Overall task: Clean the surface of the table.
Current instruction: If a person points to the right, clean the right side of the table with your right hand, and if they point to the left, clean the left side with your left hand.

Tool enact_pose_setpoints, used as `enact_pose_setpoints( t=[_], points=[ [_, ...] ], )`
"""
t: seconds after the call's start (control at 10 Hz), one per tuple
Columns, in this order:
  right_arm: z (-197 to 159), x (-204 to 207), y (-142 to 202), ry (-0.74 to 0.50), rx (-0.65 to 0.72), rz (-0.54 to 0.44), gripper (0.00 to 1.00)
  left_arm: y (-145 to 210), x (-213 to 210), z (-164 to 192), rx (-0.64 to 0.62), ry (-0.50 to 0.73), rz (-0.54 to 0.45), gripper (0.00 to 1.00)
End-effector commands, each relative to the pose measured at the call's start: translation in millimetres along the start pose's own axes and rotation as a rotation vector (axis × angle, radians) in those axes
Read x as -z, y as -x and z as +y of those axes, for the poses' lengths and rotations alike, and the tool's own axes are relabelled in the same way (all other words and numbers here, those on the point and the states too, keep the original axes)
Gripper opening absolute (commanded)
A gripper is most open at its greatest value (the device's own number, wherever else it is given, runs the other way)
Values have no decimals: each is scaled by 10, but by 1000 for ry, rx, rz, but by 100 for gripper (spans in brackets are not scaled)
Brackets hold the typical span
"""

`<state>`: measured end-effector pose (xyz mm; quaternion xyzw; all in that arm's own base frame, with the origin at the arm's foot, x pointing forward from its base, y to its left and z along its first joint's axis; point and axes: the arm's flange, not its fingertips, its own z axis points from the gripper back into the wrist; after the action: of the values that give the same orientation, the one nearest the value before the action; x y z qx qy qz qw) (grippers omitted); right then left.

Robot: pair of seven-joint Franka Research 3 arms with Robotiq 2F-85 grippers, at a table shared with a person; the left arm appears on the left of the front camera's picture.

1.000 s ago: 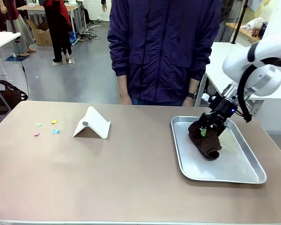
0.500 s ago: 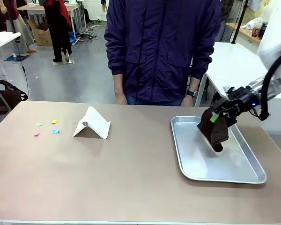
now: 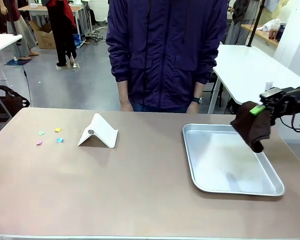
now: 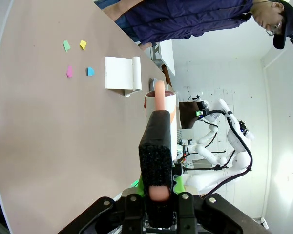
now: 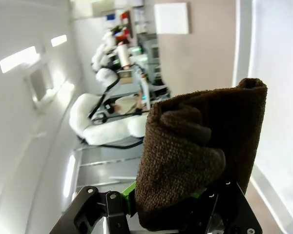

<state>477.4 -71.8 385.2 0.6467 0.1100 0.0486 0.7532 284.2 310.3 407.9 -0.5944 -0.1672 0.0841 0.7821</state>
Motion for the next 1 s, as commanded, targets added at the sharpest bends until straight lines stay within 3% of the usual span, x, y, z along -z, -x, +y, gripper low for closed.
enact_pose_setpoints(
  t=[0.0,0.1,0.3,0.7,0.8,0.9],
  points=[
    [50,-134,244,-122,-65,44,0,11,-5,-39,2,6,8,0],
    [40,-243,427,-149,-98,50,0,11,-5,-39,2,6,8,0],
    [-70,-568,770,-198,-181,-39,0,11,-5,-39,2,6,8,0],
    [-394,-984,1031,-293,-247,-137,0,11,-5,-39,2,6,8,0],
    [-373,-613,903,-244,-192,-105,0,11,-5,-39,2,6,8,0],
    [-373,-613,903,-244,-192,-105,0,11,-5,-39,2,6,8,0]
  ],
)
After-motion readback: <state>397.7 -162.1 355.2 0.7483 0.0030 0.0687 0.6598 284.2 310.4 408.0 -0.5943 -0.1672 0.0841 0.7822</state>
